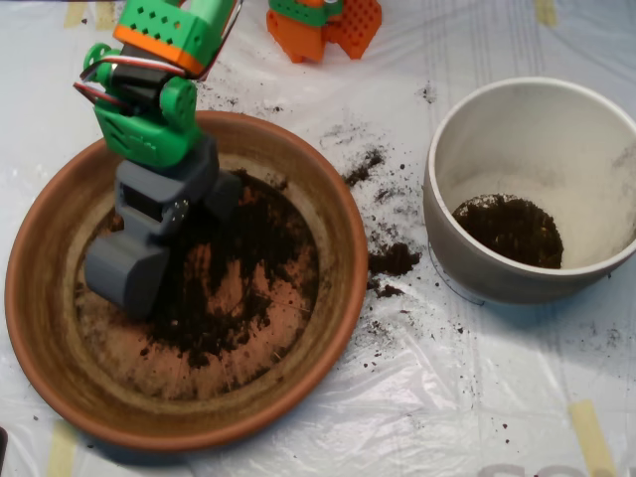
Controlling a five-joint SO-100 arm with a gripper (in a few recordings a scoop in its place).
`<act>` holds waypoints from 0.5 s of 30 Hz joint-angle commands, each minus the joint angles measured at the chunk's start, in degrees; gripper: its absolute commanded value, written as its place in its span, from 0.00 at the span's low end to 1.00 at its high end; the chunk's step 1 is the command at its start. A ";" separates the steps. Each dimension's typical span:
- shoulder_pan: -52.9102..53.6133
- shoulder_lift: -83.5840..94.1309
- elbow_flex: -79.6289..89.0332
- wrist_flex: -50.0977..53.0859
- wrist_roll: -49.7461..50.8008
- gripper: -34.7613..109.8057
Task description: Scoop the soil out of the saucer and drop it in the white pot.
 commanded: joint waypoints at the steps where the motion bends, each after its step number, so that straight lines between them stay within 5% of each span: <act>1: 1.41 0.18 -3.52 0.79 -0.79 0.51; 15: 2.46 0.70 -5.89 1.85 -0.18 0.27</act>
